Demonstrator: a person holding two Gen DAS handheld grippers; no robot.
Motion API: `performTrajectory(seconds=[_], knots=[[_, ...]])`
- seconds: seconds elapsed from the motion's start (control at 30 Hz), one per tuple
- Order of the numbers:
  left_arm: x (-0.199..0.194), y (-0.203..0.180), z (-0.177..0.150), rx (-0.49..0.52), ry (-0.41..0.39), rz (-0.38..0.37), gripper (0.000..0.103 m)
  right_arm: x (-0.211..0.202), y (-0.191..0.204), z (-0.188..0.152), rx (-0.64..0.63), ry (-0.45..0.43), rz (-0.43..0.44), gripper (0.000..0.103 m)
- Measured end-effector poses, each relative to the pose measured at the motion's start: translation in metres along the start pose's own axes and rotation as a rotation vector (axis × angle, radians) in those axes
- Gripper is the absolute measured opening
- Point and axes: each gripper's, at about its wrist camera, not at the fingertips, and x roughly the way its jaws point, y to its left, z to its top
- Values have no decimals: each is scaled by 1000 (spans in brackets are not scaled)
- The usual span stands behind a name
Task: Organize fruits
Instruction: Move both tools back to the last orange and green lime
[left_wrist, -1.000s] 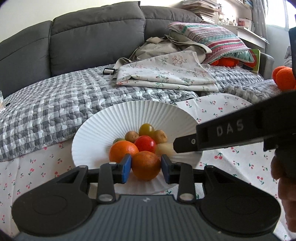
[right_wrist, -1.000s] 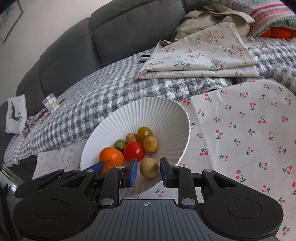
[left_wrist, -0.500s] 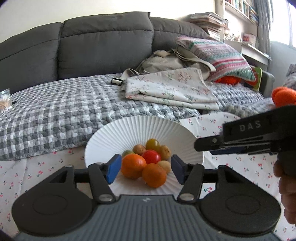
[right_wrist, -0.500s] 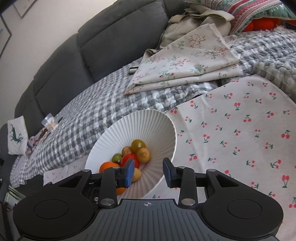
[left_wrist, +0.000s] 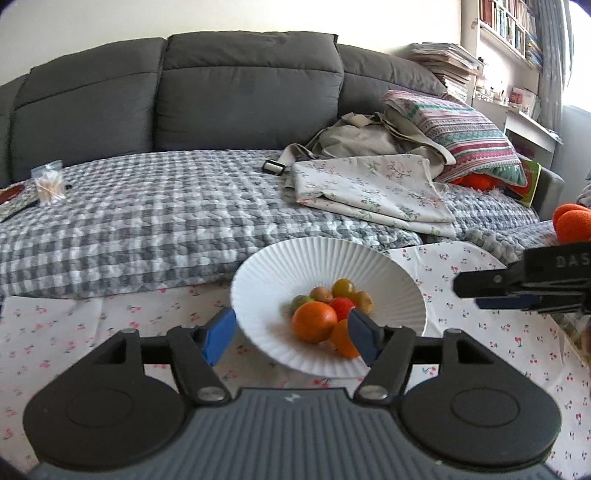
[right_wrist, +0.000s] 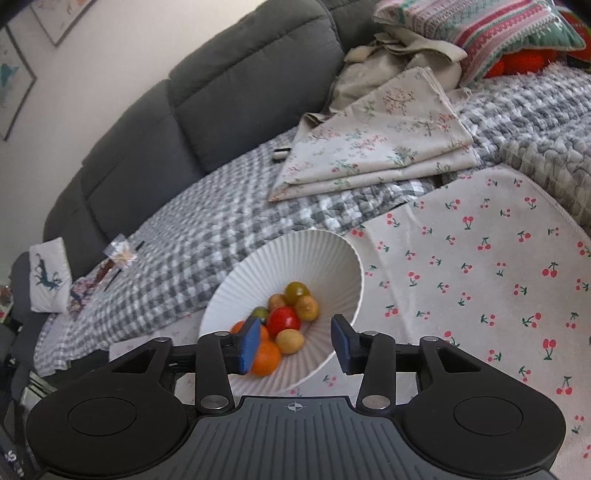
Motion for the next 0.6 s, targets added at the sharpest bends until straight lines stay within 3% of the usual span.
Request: performTrajectory(seconds=[0.27,0.6], knots=[[-18,5,-12,29,47,-26,72,-32,14,-15,-70,-13,-7,57],[-10,-21,-49,252,204,-96,76,-52,20,-33,-104,9,-21,67]])
